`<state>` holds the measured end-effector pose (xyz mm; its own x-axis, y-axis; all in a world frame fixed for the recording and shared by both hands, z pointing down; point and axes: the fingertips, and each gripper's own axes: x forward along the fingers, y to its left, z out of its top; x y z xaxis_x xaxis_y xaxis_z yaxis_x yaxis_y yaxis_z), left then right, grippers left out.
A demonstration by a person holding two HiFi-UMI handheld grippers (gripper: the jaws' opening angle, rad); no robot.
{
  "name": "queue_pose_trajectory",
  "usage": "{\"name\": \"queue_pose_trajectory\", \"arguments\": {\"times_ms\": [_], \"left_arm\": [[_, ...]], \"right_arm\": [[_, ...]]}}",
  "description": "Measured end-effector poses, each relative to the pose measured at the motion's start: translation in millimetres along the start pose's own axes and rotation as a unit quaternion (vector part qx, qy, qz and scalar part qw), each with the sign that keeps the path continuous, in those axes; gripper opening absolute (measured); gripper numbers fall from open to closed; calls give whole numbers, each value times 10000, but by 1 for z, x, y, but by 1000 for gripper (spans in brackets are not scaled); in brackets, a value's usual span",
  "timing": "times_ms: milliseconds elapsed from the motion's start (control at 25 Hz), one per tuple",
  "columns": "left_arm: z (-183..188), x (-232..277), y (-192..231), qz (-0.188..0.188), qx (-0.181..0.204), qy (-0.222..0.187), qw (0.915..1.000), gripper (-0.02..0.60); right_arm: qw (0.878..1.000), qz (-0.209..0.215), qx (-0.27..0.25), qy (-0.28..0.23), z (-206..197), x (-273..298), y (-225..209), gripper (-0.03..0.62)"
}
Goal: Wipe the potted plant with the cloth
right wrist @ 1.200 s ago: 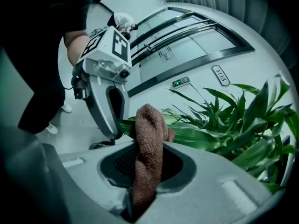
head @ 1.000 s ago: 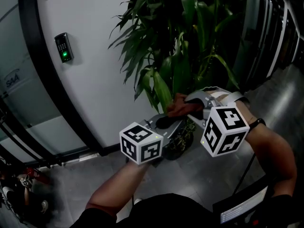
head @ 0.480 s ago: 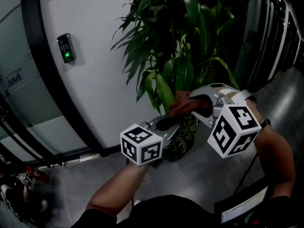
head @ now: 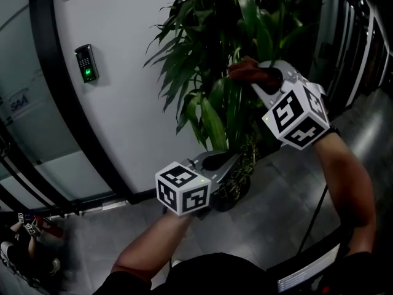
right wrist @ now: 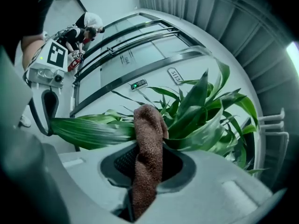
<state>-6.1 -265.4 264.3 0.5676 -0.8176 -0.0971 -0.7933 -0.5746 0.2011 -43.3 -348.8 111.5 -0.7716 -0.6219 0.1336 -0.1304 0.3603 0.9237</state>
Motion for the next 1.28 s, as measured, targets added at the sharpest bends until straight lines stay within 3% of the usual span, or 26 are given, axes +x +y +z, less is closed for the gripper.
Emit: {"name": "queue_pose_trajectory", "arguments": {"times_ms": [400,880,1280], "left_arm": [[-2,2,2,32,0,-12,10000,15],[-6,3,5,-78,-1,84,9999,17],[-7,-4,3,-464,43,122,9988,17]], "right_arm": [[9945,658,-784,225,-5,3,60,64],[9857,1449,-844,173,-1,-20,123,64],[9795,1815,-735,466,0,-46,168,64]]}}
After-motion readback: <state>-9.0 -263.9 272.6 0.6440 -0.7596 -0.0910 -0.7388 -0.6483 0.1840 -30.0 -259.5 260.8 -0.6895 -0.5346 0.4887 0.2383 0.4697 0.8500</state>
